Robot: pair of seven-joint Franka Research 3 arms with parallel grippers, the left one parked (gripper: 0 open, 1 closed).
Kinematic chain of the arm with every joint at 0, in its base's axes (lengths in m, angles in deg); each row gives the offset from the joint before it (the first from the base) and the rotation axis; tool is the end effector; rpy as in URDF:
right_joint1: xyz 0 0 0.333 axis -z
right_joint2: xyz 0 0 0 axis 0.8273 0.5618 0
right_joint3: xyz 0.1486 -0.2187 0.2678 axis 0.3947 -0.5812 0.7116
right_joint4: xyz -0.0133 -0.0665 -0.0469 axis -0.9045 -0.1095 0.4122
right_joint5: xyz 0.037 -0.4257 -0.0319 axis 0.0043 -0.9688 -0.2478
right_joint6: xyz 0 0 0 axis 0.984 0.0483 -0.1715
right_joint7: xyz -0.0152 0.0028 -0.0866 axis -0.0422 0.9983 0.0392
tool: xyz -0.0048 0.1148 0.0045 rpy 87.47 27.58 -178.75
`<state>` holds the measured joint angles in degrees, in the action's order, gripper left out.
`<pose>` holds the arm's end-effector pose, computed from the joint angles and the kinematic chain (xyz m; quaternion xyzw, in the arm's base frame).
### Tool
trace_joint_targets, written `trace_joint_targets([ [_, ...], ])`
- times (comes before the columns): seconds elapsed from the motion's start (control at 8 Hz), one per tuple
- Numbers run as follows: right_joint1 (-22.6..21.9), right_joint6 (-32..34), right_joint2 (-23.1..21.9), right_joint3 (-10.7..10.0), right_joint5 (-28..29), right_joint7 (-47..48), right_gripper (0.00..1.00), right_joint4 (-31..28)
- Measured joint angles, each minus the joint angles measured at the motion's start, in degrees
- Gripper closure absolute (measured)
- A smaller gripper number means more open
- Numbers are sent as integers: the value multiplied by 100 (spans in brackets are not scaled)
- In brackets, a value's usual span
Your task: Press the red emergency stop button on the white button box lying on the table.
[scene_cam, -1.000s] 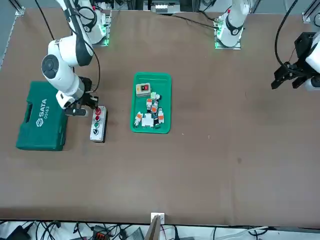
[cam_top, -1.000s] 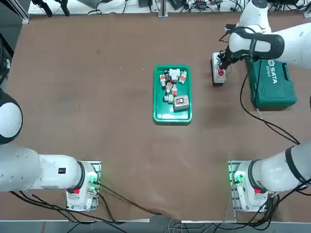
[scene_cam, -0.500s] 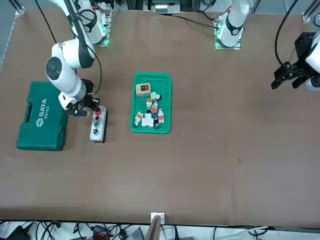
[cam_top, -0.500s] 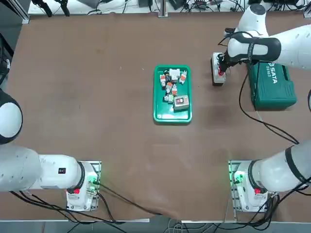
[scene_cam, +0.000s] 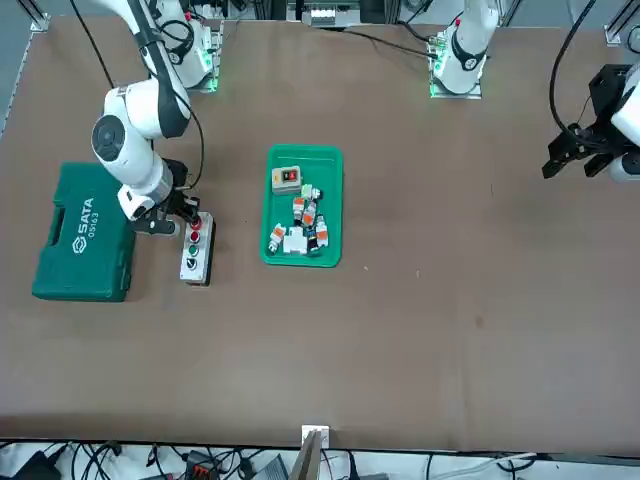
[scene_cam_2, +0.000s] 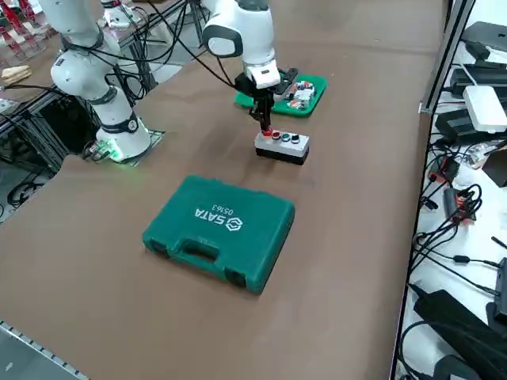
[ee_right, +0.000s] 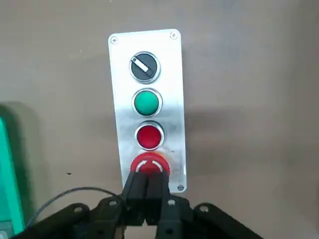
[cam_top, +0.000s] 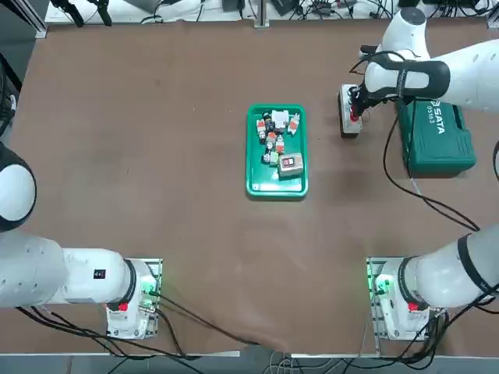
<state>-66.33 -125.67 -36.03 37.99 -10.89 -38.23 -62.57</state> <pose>0.5525 0.1241 0.3181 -0.9988 0.0417 0.0092 0.0251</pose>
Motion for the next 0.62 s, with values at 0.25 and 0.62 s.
trace_joint_targets([
  [0.25, 0, -37, 38, 0, 0, 0, 99, -4],
  [0.62, -7, -206, 155, -1, 0, 0, 99, -4],
])
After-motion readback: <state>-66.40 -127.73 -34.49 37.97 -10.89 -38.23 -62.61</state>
